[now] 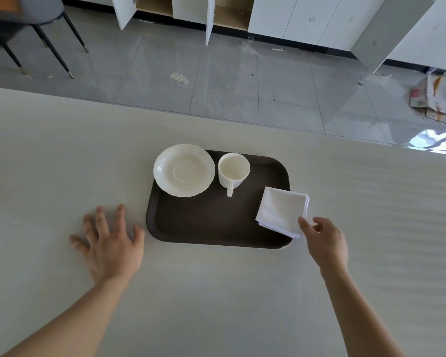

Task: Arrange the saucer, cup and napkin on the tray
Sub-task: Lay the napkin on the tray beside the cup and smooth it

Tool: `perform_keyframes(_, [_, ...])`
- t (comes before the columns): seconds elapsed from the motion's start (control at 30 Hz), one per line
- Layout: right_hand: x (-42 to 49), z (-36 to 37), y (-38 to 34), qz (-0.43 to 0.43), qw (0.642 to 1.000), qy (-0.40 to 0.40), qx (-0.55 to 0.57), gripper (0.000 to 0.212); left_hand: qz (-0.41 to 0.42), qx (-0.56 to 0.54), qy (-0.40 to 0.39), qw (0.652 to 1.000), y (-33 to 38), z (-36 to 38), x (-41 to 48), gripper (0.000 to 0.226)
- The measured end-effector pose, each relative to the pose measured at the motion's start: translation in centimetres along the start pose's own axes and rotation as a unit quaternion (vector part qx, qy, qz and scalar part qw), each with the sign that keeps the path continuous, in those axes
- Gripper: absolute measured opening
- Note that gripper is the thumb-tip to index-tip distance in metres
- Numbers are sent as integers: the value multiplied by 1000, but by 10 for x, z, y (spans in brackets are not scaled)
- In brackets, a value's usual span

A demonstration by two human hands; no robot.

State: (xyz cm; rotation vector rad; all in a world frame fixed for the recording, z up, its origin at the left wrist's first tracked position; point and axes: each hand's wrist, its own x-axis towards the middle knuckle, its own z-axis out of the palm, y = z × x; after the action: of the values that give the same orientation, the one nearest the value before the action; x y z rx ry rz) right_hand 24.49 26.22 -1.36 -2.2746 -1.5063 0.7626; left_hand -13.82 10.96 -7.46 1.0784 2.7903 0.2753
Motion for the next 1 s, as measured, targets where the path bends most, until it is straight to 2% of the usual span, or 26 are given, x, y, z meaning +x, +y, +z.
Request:
perform_keyframes(0.07, [1, 3, -1, 9, 999, -30, 16, 44, -1, 0, -3, 1000, 1, -1, 0, 70])
perform_keyframes(0.2, [1, 6, -8, -21, 998, -15, 49, 19, -3, -1, -5, 1000, 2, -2, -1, 70])
perform_keyframes(0.33, [4, 8, -17, -65, 997, 4, 44, 17, -2, 0, -3, 1000, 2, -3, -1, 70])
perform_keyframes(0.6, [19, 26, -51, -96, 995, -13, 39, 17, 0, 0, -8, 1000, 4, -6, -2, 70])
perform_keyframes(0.8, [28, 30, -60, -121, 992, 2, -23, 15, 8, -1, -5, 1000, 5, -7, -1, 70])
perform_keyframes(0.87, [28, 26, -56, -133, 991, 10, -25, 11, 7, -10, -11, 1000, 5, -8, -4, 67])
perform_keyframes(1.0, [28, 18, -43, -169, 986, 11, -3, 18, -7, -75, 0, 997, 7, -22, -2, 52])
